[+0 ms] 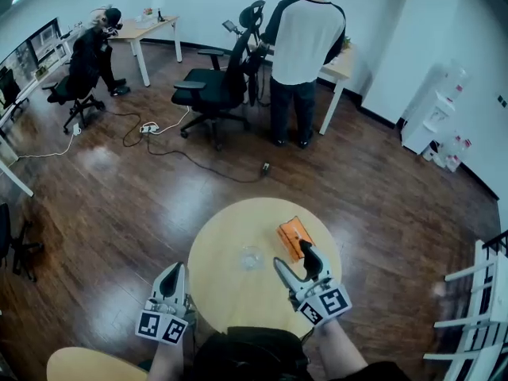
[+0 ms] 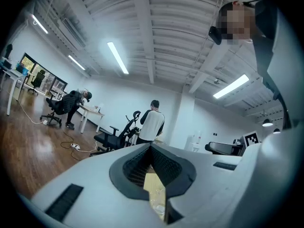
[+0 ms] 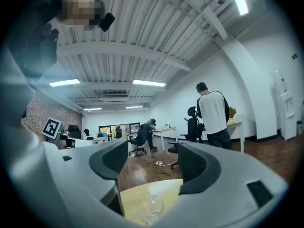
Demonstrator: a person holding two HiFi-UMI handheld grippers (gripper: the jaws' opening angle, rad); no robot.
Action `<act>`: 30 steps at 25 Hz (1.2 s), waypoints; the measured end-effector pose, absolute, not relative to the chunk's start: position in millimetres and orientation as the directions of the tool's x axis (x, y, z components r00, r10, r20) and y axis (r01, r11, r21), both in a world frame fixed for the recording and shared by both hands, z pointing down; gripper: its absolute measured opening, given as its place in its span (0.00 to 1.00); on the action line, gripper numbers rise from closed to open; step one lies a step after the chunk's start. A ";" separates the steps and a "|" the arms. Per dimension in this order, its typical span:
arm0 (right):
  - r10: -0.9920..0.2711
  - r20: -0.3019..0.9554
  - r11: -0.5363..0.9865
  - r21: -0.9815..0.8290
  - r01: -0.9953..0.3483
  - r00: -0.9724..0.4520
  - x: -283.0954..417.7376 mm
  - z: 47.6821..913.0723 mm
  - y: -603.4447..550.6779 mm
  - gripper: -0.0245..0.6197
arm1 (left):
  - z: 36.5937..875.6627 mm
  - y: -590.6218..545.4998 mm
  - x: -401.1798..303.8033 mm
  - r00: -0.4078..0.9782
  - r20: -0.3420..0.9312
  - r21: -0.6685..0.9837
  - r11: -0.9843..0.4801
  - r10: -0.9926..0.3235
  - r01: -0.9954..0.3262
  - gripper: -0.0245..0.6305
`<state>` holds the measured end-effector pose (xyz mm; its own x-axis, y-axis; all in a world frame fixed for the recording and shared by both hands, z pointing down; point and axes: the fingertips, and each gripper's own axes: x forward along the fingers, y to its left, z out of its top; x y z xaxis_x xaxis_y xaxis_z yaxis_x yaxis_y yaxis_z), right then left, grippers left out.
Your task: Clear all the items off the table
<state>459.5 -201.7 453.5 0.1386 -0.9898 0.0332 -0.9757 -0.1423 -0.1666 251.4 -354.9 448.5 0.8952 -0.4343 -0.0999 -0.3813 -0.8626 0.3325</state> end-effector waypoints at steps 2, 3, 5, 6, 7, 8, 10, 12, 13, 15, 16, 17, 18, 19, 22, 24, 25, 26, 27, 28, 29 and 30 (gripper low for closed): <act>-0.989 0.042 -0.148 -0.117 -0.982 0.144 457.0 444.0 -201.2 0.49 | 445.5 -355.9 251.9 0.898 -0.107 0.337 -0.865 -0.427 -0.371 0.03; -0.987 0.047 -0.155 -0.101 -0.983 0.151 457.4 440.3 -199.9 0.49 | 446.0 -356.0 253.9 0.901 -0.108 0.342 -0.866 -0.421 -0.364 0.03; -0.981 0.048 -0.189 -0.079 -0.979 0.186 461.9 434.8 -195.4 0.40 | 449.5 -355.3 261.6 0.910 -0.108 0.348 -0.873 -0.400 -0.342 0.03; -0.977 0.047 -0.212 -0.070 -0.975 0.209 464.4 433.7 -192.6 0.35 | 451.3 -354.4 266.5 0.917 -0.109 0.346 -0.879 -0.384 -0.327 0.03; -0.971 0.046 -0.235 -0.066 -0.970 0.233 466.1 433.6 -189.1 0.28 | 452.8 -353.1 270.9 0.924 -0.111 0.342 -0.887 -0.366 -0.311 0.03; -0.966 0.045 -0.258 -0.068 -0.964 0.255 466.9 434.0 -184.3 0.20 | 453.9 -351.4 274.8 0.931 -0.111 0.337 -0.894 -0.348 -0.294 0.03; -0.955 0.045 -0.296 -0.086 -0.951 0.293 468.2 433.9 -172.4 0.04 | 453.2 -347.7 282.3 0.942 -0.113 0.331 -0.906 -0.315 -0.263 0.03; -0.946 0.047 -0.323 -0.096 -0.942 0.320 469.9 432.0 -163.1 0.04 | 450.2 -346.1 289.7 0.951 -0.117 0.326 -0.916 -0.286 -0.235 0.03; -0.942 0.047 -0.336 -0.091 -0.938 0.333 470.6 431.0 -160.2 0.04 | 449.2 -346.2 292.7 0.955 -0.119 0.324 -0.919 -0.273 -0.223 0.03; -0.932 0.043 -0.361 -0.081 -0.929 0.359 471.4 429.5 -155.8 0.04 | 448.3 -346.4 296.9 0.960 -0.121 0.323 -0.925 -0.252 -0.202 0.03; -0.929 0.038 -0.371 -0.082 -0.925 0.369 471.4 428.6 -154.0 0.04 | 447.8 -346.3 298.1 0.962 -0.122 0.323 -0.926 -0.243 -0.193 0.03; -0.926 0.033 -0.378 -0.087 -0.922 0.377 471.3 427.5 -152.5 0.04 | 447.3 -346.1 298.9 0.964 -0.122 0.324 -0.928 -0.235 -0.185 0.03; -0.924 0.028 -0.383 -0.092 -0.919 0.382 471.0 426.3 -151.6 0.04 | 446.6 -345.9 299.4 0.966 -0.124 0.326 -0.929 -0.228 -0.178 0.03; -0.922 0.025 -0.387 -0.095 -0.917 0.386 470.8 425.4 -151.2 0.04 | 446.2 -345.8 299.7 0.967 -0.125 0.328 -0.929 -0.222 -0.171 0.03; -0.916 0.025 -0.400 -0.092 -0.912 0.400 470.1 425.1 -150.4 0.04 | 448.6 -343.8 299.8 0.971 -0.121 0.330 -0.931 -0.206 -0.156 0.03; -0.913 0.025 -0.409 -0.092 -0.908 0.408 470.7 425.4 -147.7 0.04 | 451.2 -341.1 299.6 0.973 -0.116 0.332 -0.931 -0.201 -0.152 0.03; -0.912 0.023 -0.411 -0.096 -0.907 0.410 471.5 425.5 -145.9 0.04 | 452.2 -340.1 299.5 0.973 -0.115 0.334 -0.930 -0.200 -0.152 0.03; -0.911 0.022 -0.412 -0.100 -0.906 0.412 472.4 425.4 -144.4 0.04 | 452.8 -339.5 299.6 0.973 -0.114 0.335 -0.930 -0.201 -0.152 0.03; -0.910 0.021 -0.413 -0.104 -0.905 0.414 473.5 425.2 -143.2 0.04 | 453.0 -339.4 299.9 0.973 -0.113 0.335 -0.930 -0.201 -0.153 0.03; -0.910 0.021 -0.415 -0.107 -0.904 0.415 474.6 424.6 -142.3 0.04 | 452.7 -339.6 300.4 0.973 -0.113 0.334 -0.930 -0.200 -0.153 0.03; -0.909 0.019 -0.416 -0.108 -0.903 0.416 475.5 423.6 -141.8 0.04 | 452.0 -339.9 301.0 0.973 -0.112 0.333 -0.930 -0.200 -0.153 0.03; -0.909 0.018 -0.416 -0.109 -0.903 0.417 476.4 422.4 -141.1 0.04 | 451.2 -340.2 301.7 0.973 -0.112 0.332 -0.931 -0.200 -0.153 0.03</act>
<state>476.4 -141.1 422.4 0.4167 -0.9089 0.0176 -0.9028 -0.4160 -0.1095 301.7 -340.2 451.2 0.9732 -0.2003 -0.1125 -0.1532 -0.9307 0.3321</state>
